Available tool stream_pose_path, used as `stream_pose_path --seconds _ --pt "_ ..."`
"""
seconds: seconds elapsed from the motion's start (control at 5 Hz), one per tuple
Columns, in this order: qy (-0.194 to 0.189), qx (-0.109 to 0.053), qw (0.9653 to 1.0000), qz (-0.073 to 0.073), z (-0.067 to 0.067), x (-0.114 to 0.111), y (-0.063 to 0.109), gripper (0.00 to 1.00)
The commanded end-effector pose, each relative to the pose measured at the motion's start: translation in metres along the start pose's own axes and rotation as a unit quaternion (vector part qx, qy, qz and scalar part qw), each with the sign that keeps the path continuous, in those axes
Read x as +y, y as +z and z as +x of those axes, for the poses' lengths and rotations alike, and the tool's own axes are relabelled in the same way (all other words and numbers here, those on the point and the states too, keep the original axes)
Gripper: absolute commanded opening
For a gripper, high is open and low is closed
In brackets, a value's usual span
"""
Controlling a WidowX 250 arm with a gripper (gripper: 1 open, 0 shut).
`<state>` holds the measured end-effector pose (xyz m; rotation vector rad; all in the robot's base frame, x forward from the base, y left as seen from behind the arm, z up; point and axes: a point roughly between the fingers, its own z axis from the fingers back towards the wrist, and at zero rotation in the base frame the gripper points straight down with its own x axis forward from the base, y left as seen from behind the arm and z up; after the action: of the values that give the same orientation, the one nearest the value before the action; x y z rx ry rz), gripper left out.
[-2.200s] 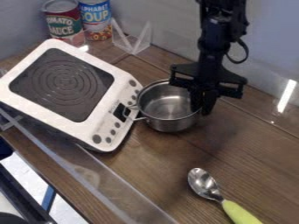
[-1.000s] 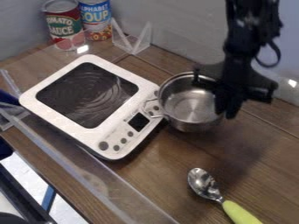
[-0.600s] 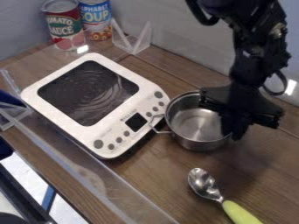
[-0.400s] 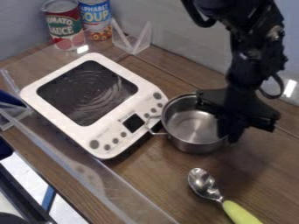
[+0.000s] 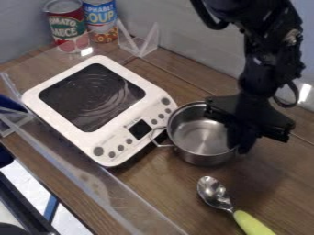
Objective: Remove silver pot from the white and black stove top and place it on the table
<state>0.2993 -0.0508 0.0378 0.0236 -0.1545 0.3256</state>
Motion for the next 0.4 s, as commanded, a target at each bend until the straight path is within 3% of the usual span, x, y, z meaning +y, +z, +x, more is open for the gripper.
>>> stream_pose_path --seconds 0.0,0.2 --pt "-0.010 -0.023 0.9996 -0.011 -0.0003 -0.0020 0.0160 0.00" --pt "-0.016 -0.020 0.9996 -0.009 -0.0041 0.0000 0.0170 0.00"
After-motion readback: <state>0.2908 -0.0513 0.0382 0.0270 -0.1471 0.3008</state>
